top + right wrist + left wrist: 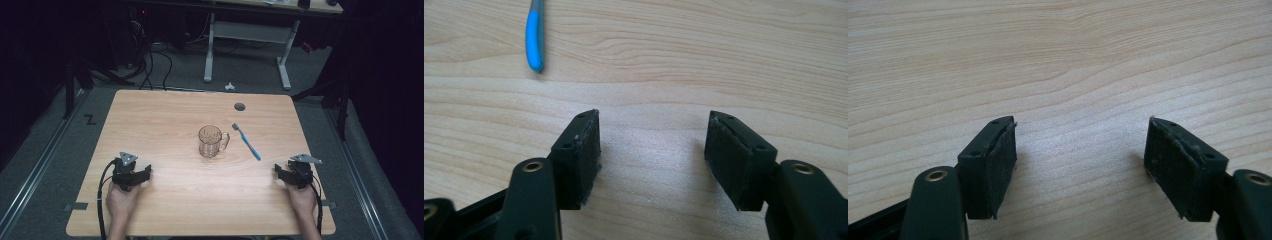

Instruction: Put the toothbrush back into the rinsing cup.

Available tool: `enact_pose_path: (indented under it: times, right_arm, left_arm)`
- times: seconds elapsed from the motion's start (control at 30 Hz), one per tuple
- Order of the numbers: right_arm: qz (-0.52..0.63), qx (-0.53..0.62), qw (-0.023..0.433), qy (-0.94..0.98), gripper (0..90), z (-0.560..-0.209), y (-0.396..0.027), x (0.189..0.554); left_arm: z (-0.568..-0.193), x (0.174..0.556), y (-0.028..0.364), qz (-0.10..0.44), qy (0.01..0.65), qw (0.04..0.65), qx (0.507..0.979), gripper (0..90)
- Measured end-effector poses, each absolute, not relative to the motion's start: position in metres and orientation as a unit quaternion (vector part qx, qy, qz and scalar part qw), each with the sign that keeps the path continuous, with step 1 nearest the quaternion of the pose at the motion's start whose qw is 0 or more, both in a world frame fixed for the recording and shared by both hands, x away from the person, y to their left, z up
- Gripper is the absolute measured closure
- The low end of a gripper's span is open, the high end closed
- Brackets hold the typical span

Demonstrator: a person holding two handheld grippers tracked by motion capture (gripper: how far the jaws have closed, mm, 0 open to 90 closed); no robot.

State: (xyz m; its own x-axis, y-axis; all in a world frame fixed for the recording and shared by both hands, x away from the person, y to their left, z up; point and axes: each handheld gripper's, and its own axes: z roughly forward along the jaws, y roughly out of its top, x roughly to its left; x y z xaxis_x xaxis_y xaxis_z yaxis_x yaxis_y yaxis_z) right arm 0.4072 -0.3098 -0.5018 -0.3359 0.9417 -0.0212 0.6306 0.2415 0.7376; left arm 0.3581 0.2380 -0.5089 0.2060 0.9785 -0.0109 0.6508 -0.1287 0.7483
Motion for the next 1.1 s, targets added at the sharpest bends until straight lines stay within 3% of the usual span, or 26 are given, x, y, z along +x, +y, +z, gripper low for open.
enact_pose_path:
  times: [0.47, 0.5, 0.57, 1.1]
  right_arm:
    - [0.323, 0.524, 0.240, 0.751, 38.8, -0.5019, -0.3069, 0.4054]
    - [0.327, 0.517, 0.240, 0.754, 45.7, -0.5018, -0.3057, 0.4046]
    - [0.327, 0.517, 0.241, 0.753, 48.1, -0.5017, -0.3033, 0.4035]
    - [0.326, 0.522, 0.246, 0.749, 57.1, -0.5012, -0.2999, 0.3997]
  left_arm:
    - [-0.5088, 0.3581, 0.2387, 0.253, 0.577, 0.324, 0.706, 29.2]
    - [-0.5088, 0.3581, 0.2389, 0.252, 0.577, 0.325, 0.706, 29.2]
    - [-0.5088, 0.3581, 0.2390, 0.252, 0.577, 0.325, 0.706, 29.2]
    - [-0.5088, 0.3579, 0.2383, 0.253, 0.575, 0.323, 0.708, 29.0]
